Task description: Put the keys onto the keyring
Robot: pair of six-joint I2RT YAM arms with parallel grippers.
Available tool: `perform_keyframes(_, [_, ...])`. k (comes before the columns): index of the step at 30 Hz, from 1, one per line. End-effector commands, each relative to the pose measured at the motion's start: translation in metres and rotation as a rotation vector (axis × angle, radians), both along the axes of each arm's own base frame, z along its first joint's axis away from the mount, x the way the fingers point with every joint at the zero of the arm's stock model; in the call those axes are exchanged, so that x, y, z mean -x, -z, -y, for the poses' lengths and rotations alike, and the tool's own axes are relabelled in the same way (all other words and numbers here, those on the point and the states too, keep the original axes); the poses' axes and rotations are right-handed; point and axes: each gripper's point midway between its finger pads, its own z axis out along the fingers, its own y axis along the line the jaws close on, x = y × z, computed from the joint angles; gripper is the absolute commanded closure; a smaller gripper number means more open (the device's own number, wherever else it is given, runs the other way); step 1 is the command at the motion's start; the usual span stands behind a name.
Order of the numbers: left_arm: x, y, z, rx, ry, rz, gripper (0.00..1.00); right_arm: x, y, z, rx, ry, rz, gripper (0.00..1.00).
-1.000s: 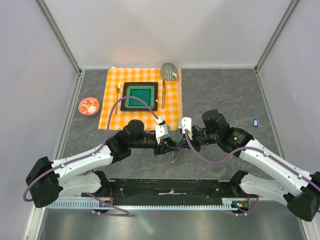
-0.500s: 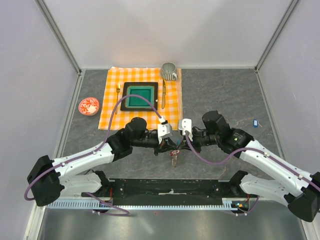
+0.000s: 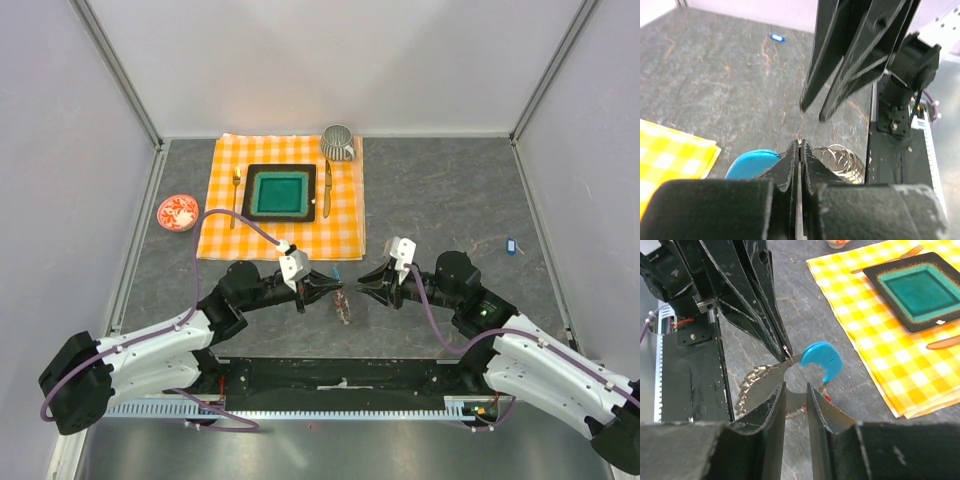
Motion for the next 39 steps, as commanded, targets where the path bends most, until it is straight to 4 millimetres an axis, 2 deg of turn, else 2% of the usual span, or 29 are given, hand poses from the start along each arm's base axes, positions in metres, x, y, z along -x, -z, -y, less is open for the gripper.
perform_keyframes(1, [-0.005, -0.069, -0.003, 0.243, -0.032, 0.099, 0.98, -0.002, -0.025, -0.016, -0.170, -0.031, 0.019, 0.69])
perform_keyframes(7, [0.004, -0.075, 0.001, 0.273, 0.021, 0.093, 0.98, -0.004, -0.026, -0.023, -0.200, -0.051, 0.025, 0.69])
perform_keyframes(13, [0.004, -0.072, 0.003, 0.269, 0.032, 0.088, 0.98, -0.009, -0.032, -0.020, -0.222, -0.024, 0.051, 0.70])
perform_keyframes(30, [0.004, -0.072, 0.008, 0.271, 0.050, 0.086, 0.98, 0.006, -0.038, -0.027, -0.244, -0.124, 0.039, 0.71])
perform_keyframes(33, [0.005, -0.073, 0.008, 0.274, 0.061, 0.087, 0.98, 0.004, -0.037, -0.027, -0.245, -0.118, 0.038, 0.74])
perform_keyframes(39, [0.007, -0.078, 0.005, 0.290, 0.058, 0.092, 0.98, 0.002, -0.031, -0.028, -0.225, -0.115, 0.027, 0.90])
